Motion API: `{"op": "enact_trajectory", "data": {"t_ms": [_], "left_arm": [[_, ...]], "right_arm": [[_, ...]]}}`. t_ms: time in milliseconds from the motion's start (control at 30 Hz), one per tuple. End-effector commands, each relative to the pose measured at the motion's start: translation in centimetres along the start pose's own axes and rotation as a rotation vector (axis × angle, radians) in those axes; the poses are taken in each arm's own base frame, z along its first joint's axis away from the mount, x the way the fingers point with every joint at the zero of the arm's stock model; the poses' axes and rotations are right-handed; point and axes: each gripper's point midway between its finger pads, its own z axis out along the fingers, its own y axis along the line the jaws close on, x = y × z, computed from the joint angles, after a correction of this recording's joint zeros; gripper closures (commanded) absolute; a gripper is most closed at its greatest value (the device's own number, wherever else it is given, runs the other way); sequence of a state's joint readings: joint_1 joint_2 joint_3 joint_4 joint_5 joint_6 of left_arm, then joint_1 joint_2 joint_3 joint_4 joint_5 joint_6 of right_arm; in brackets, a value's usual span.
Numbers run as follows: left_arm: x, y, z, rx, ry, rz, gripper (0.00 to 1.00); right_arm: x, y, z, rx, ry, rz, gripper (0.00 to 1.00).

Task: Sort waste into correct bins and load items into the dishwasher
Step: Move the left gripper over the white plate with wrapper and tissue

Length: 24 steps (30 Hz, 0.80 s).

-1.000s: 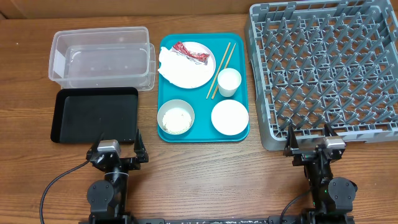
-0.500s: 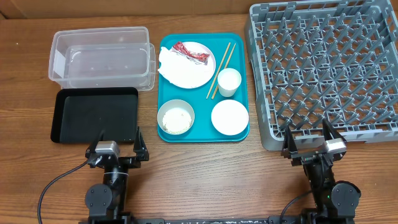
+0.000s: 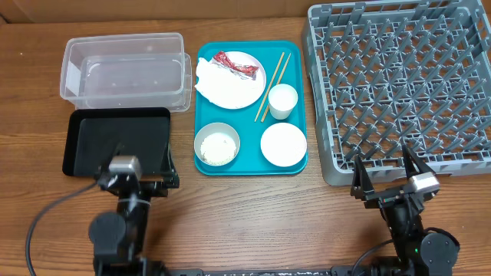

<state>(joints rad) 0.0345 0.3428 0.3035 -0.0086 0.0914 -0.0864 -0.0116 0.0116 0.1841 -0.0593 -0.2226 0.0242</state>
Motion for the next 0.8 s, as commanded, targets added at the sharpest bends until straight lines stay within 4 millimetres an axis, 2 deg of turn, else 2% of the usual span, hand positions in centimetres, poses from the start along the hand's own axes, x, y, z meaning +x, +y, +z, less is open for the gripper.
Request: {"op": "enact_trajectory", "data": {"t_ms": [0,133,367,767], "left_arm": [[-2.7,-1.3,1.5,0.071,0.023,0.059,0.00],[-4.8,-2.5,4.0,0.138,0.123,0.044,0.00],[-6.7,-2.6,6.7,0.145,0.302,0.064,0.00],[-8.9,-2.9,8.8,0.164,0.494,0.079,0.00]], "right_arm": [[-2.6,0.5,-0.3,-0.015,-0.042,0.027,0.00],[-4.1,0.6,0.1,-0.017,-0.038,0.031,0.00],[-6.1,0.9,2.0,-0.042,0.019,0.044,0.00],[-7.0,-0.1,6.7,-0.016,0.295,0.107,0.00]]}}
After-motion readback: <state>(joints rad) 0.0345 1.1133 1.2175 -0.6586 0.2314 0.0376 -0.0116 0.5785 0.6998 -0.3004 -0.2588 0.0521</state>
